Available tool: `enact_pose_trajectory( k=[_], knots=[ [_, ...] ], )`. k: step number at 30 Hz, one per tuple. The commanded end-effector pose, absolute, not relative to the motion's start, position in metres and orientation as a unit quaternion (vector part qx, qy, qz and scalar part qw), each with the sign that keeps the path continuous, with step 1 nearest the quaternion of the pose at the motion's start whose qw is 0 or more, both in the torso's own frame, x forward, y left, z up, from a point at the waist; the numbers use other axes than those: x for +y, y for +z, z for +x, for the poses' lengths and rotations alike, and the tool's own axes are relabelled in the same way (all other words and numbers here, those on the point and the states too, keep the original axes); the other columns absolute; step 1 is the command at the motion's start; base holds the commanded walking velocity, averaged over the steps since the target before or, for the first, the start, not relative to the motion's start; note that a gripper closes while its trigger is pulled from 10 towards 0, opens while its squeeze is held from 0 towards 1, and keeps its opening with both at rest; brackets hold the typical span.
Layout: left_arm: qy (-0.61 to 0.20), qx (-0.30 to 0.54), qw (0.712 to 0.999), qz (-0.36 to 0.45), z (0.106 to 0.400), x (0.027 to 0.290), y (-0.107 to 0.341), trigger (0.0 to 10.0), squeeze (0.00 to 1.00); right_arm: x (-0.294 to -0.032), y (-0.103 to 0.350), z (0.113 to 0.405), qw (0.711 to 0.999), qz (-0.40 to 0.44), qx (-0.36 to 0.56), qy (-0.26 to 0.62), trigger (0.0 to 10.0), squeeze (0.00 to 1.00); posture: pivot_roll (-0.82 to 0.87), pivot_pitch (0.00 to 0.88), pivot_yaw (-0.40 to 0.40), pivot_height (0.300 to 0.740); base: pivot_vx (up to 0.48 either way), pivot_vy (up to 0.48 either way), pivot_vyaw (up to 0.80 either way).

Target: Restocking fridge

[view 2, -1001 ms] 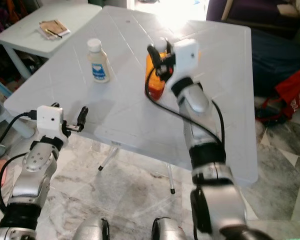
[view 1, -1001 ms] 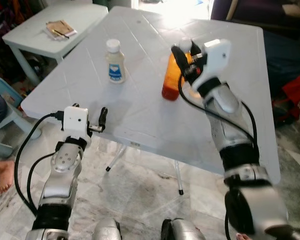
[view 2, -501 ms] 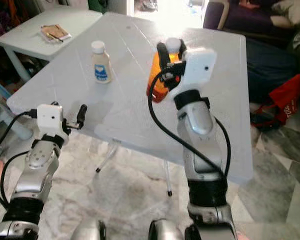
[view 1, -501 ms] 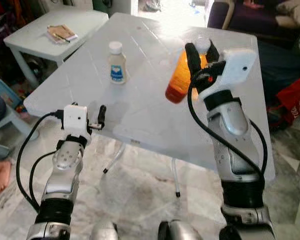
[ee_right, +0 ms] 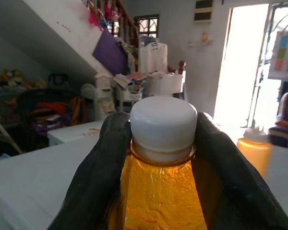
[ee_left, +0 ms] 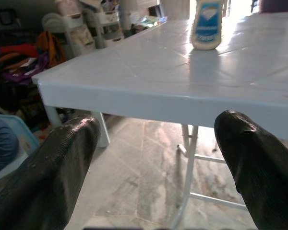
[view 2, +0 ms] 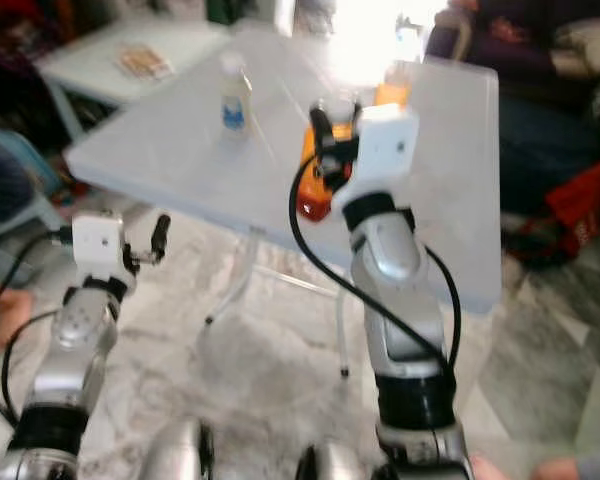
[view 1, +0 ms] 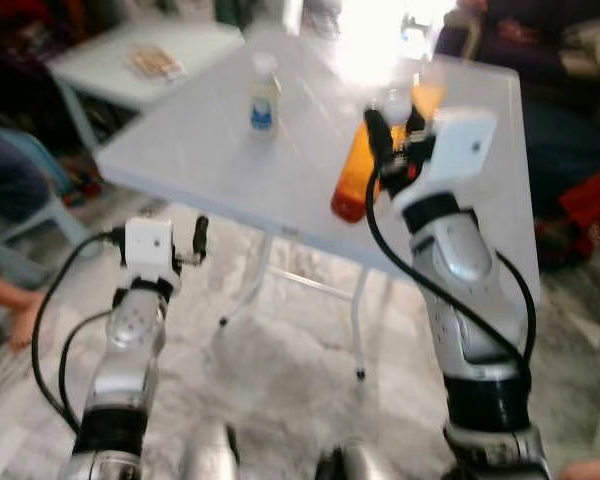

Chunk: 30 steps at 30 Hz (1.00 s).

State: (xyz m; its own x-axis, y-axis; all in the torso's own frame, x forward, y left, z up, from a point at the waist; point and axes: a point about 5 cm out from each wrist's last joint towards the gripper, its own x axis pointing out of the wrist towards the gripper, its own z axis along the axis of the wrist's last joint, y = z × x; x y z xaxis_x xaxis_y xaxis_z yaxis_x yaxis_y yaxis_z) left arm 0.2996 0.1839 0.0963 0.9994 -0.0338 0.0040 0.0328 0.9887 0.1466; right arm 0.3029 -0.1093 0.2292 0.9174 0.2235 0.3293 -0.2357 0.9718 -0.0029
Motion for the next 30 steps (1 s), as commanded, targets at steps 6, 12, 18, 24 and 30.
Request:
enact_pose_trajectory(
  k=[6,12,18,24,30],
  knots=[
    [-0.016,-0.014,0.996,0.082,0.303,0.185,0.101,10.0,0.00,-0.108,0.237,0.299,0.978,0.026,-0.173,0.116,10.0,0.00,-0.04,0.000,-0.055,0.740,-0.306,0.000,0.00],
    [-0.012,0.004,0.996,0.091,0.289,0.197,0.093,10.0,0.00,-0.125,0.206,0.294,0.987,0.076,-0.114,0.079,10.0,0.00,-0.02,0.000,-0.050,0.740,-0.293,0.000,0.00],
    [0.001,0.040,0.993,0.113,0.268,0.215,0.077,10.0,0.00,-0.144,0.164,0.283,0.997,0.030,-0.045,0.048,10.0,0.00,-0.01,0.000,-0.053,0.740,0.000,0.000,0.00],
    [0.037,0.059,0.992,0.106,0.263,0.218,0.073,10.0,0.00,-0.147,0.149,0.281,0.998,0.016,-0.024,0.056,10.0,0.00,0.00,0.000,-0.059,0.740,0.000,0.000,0.24],
    [0.032,0.042,0.993,0.106,0.266,0.211,0.078,10.0,0.00,-0.136,0.150,0.282,0.996,0.023,-0.030,0.077,10.0,0.00,0.00,0.002,-0.060,0.740,0.000,0.000,0.80]
  ],
)
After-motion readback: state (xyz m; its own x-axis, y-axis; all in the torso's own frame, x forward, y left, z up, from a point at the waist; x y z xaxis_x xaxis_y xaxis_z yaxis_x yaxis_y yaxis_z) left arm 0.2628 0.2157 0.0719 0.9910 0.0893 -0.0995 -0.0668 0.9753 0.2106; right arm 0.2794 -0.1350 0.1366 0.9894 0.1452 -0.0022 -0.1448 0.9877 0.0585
